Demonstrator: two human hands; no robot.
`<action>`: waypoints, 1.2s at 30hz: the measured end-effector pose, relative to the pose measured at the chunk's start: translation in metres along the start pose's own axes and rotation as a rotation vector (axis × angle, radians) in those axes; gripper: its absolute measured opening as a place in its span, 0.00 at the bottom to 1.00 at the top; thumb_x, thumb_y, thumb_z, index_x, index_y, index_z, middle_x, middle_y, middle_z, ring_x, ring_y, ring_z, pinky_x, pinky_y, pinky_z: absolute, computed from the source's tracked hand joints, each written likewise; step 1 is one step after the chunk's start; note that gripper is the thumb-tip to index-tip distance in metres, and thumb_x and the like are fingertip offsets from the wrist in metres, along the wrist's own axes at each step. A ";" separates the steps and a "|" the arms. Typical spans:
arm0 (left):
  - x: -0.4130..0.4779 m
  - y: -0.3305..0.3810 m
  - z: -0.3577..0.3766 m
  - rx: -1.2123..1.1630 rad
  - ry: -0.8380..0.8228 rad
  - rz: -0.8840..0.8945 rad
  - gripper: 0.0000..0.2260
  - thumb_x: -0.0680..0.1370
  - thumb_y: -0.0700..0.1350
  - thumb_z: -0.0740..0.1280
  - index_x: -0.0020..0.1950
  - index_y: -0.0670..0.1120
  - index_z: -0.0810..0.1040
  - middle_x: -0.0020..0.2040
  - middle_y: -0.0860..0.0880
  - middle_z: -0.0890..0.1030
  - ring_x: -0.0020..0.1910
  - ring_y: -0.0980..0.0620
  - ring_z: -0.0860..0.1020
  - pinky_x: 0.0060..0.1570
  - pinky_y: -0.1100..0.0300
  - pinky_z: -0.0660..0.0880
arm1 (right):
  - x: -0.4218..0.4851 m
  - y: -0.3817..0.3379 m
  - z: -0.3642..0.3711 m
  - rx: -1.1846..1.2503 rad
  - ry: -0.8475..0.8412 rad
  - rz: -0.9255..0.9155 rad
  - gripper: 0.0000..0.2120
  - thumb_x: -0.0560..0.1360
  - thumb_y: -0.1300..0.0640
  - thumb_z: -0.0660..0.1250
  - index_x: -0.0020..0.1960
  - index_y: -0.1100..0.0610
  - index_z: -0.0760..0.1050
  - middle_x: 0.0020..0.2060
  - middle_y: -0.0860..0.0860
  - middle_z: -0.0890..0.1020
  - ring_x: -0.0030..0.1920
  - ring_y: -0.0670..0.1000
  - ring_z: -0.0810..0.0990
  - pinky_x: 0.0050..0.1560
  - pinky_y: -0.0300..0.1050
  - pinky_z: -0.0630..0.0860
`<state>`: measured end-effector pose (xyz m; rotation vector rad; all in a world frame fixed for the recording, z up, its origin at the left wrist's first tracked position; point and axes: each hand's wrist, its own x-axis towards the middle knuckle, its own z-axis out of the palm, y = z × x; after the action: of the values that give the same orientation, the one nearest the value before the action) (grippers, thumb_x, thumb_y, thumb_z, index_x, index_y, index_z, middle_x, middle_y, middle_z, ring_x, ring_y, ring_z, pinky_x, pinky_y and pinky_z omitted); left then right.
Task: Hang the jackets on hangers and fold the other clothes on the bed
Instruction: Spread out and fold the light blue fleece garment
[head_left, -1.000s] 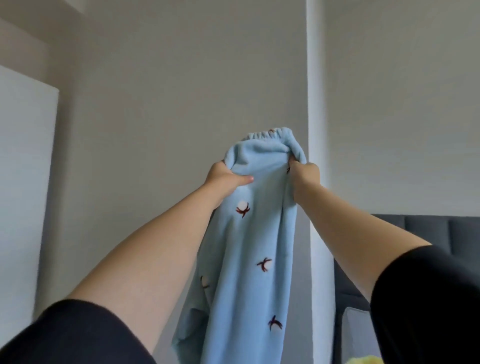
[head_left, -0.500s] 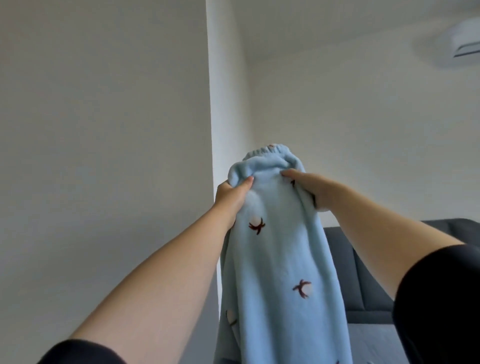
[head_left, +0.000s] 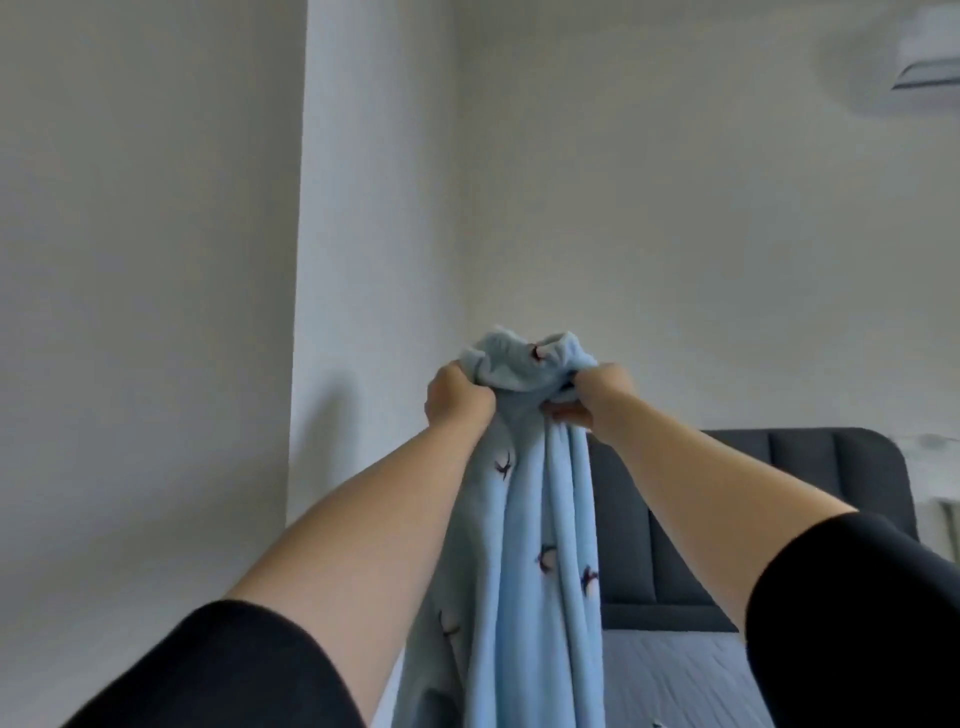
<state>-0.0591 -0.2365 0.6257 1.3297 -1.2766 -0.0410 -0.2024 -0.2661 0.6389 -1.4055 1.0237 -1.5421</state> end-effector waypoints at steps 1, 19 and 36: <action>0.019 0.029 -0.004 -0.115 0.115 0.137 0.12 0.75 0.39 0.62 0.57 0.44 0.77 0.54 0.43 0.81 0.55 0.43 0.78 0.48 0.57 0.73 | 0.010 -0.034 -0.001 0.076 0.057 -0.165 0.07 0.75 0.71 0.61 0.47 0.73 0.76 0.33 0.62 0.78 0.30 0.58 0.78 0.38 0.56 0.80; -0.038 0.039 -0.023 -0.275 -0.287 0.065 0.12 0.74 0.35 0.68 0.58 0.39 0.79 0.55 0.42 0.81 0.55 0.45 0.79 0.58 0.48 0.76 | -0.056 -0.022 -0.081 -0.279 -0.032 -0.206 0.08 0.75 0.62 0.59 0.42 0.63 0.75 0.26 0.56 0.81 0.32 0.54 0.79 0.38 0.44 0.73; -0.437 -0.219 0.046 -0.439 -0.851 -0.814 0.16 0.74 0.32 0.69 0.62 0.37 0.76 0.59 0.39 0.80 0.59 0.42 0.78 0.62 0.47 0.73 | -0.303 0.348 -0.194 0.060 -0.561 0.685 0.10 0.68 0.57 0.71 0.47 0.59 0.85 0.50 0.58 0.84 0.50 0.56 0.84 0.44 0.47 0.81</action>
<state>-0.1271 -0.0554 0.1744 1.3883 -1.1858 -1.4972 -0.3628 -0.0982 0.1952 -1.1664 0.9483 -0.6257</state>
